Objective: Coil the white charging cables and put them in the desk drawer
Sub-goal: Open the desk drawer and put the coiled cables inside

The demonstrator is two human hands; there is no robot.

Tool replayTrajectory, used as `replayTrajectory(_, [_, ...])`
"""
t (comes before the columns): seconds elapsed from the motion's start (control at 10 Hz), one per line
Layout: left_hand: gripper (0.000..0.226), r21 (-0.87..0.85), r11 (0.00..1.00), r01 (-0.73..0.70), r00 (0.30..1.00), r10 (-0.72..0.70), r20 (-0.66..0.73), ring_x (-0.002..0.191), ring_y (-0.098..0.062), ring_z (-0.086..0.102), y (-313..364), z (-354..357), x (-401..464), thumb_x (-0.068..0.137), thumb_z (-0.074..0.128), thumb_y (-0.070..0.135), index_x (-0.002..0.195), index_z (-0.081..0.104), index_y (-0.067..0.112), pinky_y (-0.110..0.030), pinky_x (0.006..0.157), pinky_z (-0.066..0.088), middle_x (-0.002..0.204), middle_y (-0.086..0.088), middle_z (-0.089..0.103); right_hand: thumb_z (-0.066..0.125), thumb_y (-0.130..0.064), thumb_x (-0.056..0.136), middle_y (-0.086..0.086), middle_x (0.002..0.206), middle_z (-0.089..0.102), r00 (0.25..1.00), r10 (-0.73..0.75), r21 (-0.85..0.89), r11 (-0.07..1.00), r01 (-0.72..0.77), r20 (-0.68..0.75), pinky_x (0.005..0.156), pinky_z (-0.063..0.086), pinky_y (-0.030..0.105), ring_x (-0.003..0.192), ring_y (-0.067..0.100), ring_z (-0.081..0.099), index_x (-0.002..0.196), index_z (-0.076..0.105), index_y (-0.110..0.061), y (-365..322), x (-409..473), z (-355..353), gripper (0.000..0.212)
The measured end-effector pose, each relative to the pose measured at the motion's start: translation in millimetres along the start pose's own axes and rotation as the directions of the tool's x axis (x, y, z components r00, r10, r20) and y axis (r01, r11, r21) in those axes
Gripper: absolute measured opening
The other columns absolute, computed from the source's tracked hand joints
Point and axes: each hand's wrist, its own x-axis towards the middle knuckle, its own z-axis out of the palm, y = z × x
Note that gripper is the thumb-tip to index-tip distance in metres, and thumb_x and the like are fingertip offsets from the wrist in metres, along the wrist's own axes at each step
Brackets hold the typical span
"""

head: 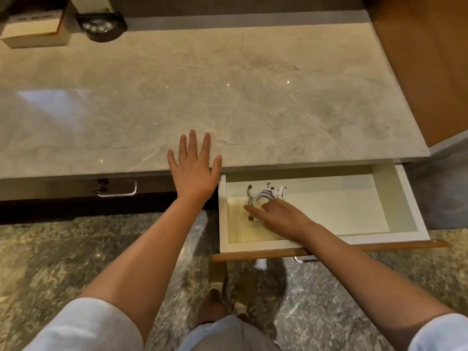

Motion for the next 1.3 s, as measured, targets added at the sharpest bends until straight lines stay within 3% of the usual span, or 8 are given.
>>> replayTrajectory(0.1, [0.058, -0.001, 1.000, 0.001, 1.000, -0.001, -0.002, 0.145, -0.024, -0.006, 0.1, -0.2, -0.4, 0.096, 0.018, 0.051, 0.149, 0.005, 0.031, -0.051, 0.114, -0.004, 0.159, -0.004, -0.001, 0.031, -0.027, 0.096, 0.015, 0.105, 0.052, 0.995, -0.072, -0.116, 0.991, 0.064, -0.071, 0.084, 0.044, 0.038, 0.098, 0.029, 0.051, 0.144, 0.020, -0.034, -5.4, -6.3, -3.6, 0.050])
replayTrajectory(0.3, [0.058, 0.002, 1.000, 0.005, 1.000, -0.005, 0.003, 0.145, -0.023, -0.007, 0.5, -1.2, -0.3, 0.096, 0.018, 0.050, 0.149, 0.005, 0.031, -0.050, 0.114, -0.004, 0.159, -0.003, -0.001, 0.032, -0.031, 0.098, 0.018, 0.104, 0.059, 0.987, 0.103, 0.046, 0.994, -0.098, -0.124, 0.079, 0.041, 0.038, 0.095, 0.034, 0.053, 0.143, 0.026, -0.020, -10.7, -6.2, -4.8, 0.047])
replayTrajectory(0.4, [0.058, -0.001, 1.000, 0.004, 1.000, -0.004, 0.005, 0.145, -0.023, -0.007, 0.2, -0.7, -0.5, 0.096, 0.018, 0.050, 0.149, 0.004, 0.031, -0.050, 0.114, -0.004, 0.159, -0.003, -0.002, 0.032, -0.019, 0.095, 0.020, 0.106, 0.060, 0.988, 0.037, -0.044, 0.998, -0.044, -0.150, 0.082, 0.039, 0.040, 0.095, 0.035, 0.052, 0.145, 0.018, -0.011, -11.5, -6.0, -3.7, 0.053])
replayTrajectory(0.6, [0.058, -0.006, 1.000, -0.001, 1.000, 0.001, 0.010, 0.145, -0.023, -0.007, 0.1, -0.7, 0.1, 0.096, 0.018, 0.050, 0.149, 0.004, 0.031, -0.050, 0.114, -0.005, 0.159, -0.003, -0.002, 0.036, -0.014, 0.093, 0.022, 0.114, 0.059, 0.974, 0.093, 0.017, 0.996, -0.092, -0.208, 0.084, 0.047, 0.040, 0.101, 0.035, 0.054, 0.130, 0.037, -0.011, -10.6, -8.5, -4.5, 0.037])
replayTrajectory(0.8, [0.058, -0.023, 1.000, -0.004, 1.000, 0.005, 0.001, 0.145, -0.023, -0.006, -1.5, 0.7, 0.4, 0.096, 0.020, 0.050, 0.149, 0.005, 0.030, -0.051, 0.114, -0.005, 0.159, -0.003, -0.001, 0.056, -0.013, 0.083, 0.013, 0.088, 0.068, 0.943, -0.016, -0.159, 0.987, -0.039, -0.331, 0.072, 0.049, 0.036, 0.082, 0.033, 0.062, 0.094, 0.065, -0.006, -4.4, -16.2, -1.1, 0.015])
replayTrajectory(1.0, [0.058, -0.031, 1.000, -0.005, 1.000, 0.005, -0.007, 0.145, -0.024, -0.005, -1.4, 1.3, 0.1, 0.096, 0.020, 0.050, 0.149, 0.006, 0.030, -0.051, 0.113, -0.005, 0.159, -0.004, 0.000, 0.025, -0.042, 0.091, 0.008, 0.124, 0.063, 0.948, 0.016, -0.120, 0.991, -0.057, -0.319, 0.104, 0.037, 0.042, 0.118, 0.024, 0.057, 0.121, 0.061, -0.013, -13.6, -29.7, 3.8, 0.055])
replayTrajectory(1.1, [0.058, -0.022, 1.000, -0.010, 1.000, 0.010, 0.004, 0.145, -0.024, -0.005, -0.8, 0.0, -0.5, 0.096, 0.020, 0.050, 0.149, 0.006, 0.030, -0.051, 0.113, -0.004, 0.159, -0.005, 0.000, -0.005, -0.063, 0.084, -0.001, 0.151, 0.032, 0.984, 0.125, -0.054, 0.990, -0.133, -0.130, 0.116, 0.006, 0.039, 0.143, 0.014, 0.018, 0.143, 0.033, -0.022, -12.9, -34.1, 3.0, 0.081])
replayTrajectory(1.3, [0.059, 0.003, 1.000, -0.003, 1.000, 0.003, 0.025, 0.145, -0.024, -0.006, -0.8, -1.9, -1.0, 0.096, 0.017, 0.050, 0.149, 0.004, 0.030, -0.051, 0.114, -0.005, 0.159, -0.005, -0.001, -0.002, -0.060, 0.081, -0.003, 0.154, 0.025, 0.956, 0.218, 0.053, 0.976, -0.212, -0.196, 0.116, 0.002, 0.039, 0.144, 0.011, 0.011, 0.144, 0.029, -0.025, -22.3, -46.0, 2.9, 0.078])
